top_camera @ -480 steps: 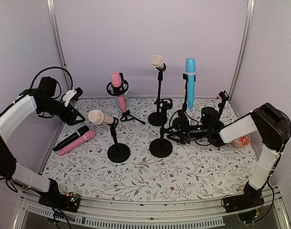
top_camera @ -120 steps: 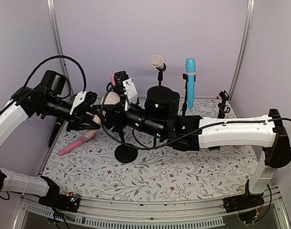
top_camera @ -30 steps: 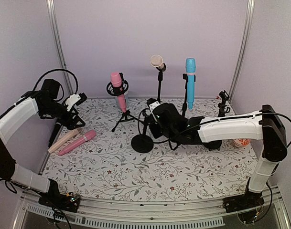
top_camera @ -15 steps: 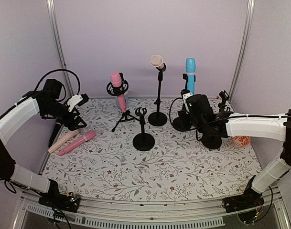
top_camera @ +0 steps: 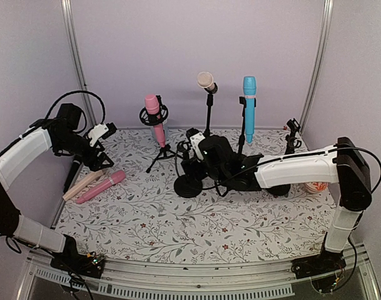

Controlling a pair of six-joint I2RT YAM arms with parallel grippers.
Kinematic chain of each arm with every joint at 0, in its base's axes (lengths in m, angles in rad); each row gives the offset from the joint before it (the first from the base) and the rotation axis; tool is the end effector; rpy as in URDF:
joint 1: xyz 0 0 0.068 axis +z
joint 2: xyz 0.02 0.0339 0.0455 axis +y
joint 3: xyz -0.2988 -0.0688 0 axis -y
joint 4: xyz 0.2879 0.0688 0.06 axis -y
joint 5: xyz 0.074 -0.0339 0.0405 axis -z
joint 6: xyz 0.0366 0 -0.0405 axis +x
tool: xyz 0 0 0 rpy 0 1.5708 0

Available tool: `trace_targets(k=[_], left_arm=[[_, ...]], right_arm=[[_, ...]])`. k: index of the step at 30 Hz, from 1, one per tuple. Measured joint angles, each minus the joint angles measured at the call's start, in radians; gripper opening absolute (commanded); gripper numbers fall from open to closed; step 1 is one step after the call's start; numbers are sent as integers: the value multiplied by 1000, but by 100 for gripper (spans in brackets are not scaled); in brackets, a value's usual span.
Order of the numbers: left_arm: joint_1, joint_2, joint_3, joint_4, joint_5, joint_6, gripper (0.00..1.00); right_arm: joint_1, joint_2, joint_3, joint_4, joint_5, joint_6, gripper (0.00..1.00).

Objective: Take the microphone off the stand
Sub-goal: Pick up the microphone stand from the center of the board.

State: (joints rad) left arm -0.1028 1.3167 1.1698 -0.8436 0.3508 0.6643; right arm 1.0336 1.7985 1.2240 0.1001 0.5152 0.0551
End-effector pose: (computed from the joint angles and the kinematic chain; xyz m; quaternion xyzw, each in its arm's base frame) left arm 0.2950 -0.0431 0.3293 0.3994 0.8563 -0.0826 0.3170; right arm 0.2488 0.3825 0.2502 -0.2707 0.7909 0.0750 0.5437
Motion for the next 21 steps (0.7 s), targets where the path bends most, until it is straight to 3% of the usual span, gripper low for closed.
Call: trace_targets(k=[10,21], left_arm=[[-1,-18,0,0,0,0,87],[-1,-24,0,-1,1,1,87]], right_arm=[[14,218,295,11,57,-12,81],[12,263,331,-1,117,-69,41]])
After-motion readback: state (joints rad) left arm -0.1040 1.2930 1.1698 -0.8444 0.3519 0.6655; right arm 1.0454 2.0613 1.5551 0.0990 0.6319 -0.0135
